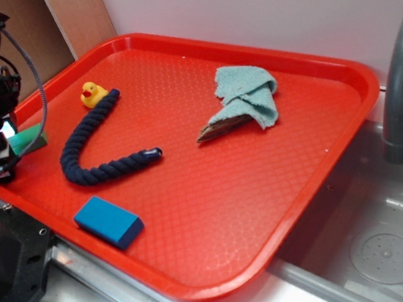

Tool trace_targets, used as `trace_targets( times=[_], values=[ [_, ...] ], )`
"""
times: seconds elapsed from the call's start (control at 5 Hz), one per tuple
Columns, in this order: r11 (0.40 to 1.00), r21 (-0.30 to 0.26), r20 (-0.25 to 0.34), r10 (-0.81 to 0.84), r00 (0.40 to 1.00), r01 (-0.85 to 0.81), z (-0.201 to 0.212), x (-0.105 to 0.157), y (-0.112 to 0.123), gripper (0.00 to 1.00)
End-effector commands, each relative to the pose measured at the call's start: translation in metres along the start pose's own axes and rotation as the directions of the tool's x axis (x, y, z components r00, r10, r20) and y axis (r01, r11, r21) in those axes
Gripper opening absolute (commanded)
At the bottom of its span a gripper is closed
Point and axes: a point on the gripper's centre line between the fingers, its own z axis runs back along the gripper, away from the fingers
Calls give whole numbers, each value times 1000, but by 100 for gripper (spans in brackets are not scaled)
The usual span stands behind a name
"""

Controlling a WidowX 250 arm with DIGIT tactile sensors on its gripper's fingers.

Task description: Grab the green block.

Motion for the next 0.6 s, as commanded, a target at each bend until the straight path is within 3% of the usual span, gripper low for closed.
trace_targets(
  times=[0.0,0.2,0.4],
  values=[
    [986,-150,-143,45,989,-66,2,0,-14,0],
    [943,-181,-91,267,959,-279,55,15,-18,0],
    [909,-154,30,397,917,-388,115,74,-27,0]
  ],
)
